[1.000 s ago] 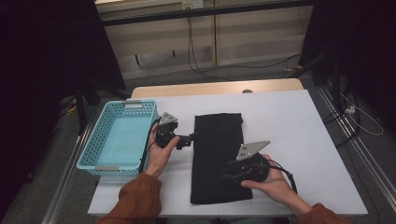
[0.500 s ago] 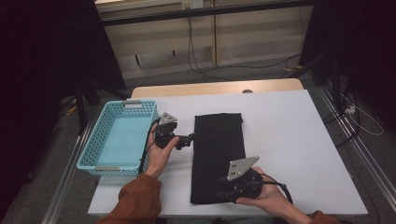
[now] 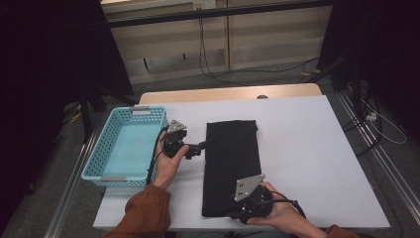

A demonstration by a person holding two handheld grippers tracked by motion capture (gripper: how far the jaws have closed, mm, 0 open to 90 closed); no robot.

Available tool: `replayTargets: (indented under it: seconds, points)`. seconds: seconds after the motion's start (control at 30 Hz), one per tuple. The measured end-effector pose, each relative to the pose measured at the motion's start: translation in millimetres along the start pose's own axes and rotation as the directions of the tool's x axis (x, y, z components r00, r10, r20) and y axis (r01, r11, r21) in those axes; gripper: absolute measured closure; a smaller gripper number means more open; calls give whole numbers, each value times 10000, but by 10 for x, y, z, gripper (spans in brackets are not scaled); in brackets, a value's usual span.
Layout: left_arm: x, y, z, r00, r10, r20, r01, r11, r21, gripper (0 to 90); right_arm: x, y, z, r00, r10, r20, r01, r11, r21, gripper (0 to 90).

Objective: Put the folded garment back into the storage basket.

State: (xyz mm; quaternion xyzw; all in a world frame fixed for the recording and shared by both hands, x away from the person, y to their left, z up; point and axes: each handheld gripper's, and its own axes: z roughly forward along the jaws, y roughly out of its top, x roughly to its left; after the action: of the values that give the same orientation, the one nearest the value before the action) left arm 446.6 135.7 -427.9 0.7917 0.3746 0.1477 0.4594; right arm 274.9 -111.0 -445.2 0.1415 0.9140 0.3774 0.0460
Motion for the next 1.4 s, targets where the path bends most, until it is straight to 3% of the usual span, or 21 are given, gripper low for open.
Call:
replayTargets:
  seconds: [0.3,0.53,1.0,1.2,1.27,1.4]
  points:
    - [-10,1,2,10000,20,-11,-20,10000,-12,45,82,-25,35,9990,-273,340,271,9996,64,376]
    - [-12,0,8,10000,69,40,-69,10000,32,45,90,-35,46,9972,-456,598,443,9988,228,404]
    - [-24,6,24,10000,29,-27,-29,10000,-74,45,48,-41,32,9914,-594,1167,574,9981,203,677]
    - [-37,17,46,9999,-55,-105,54,9999,-162,44,-17,-53,17,9953,-197,952,192,9998,70,774]
    - [-33,26,65,9996,-272,71,273,9996,-121,45,-44,-59,11,9968,65,793,-65,10000,0,791]
    - [-16,64,95,9989,-466,-55,465,9988,-124,60,-48,-51,8,9969,141,776,-145,9999,44,804]
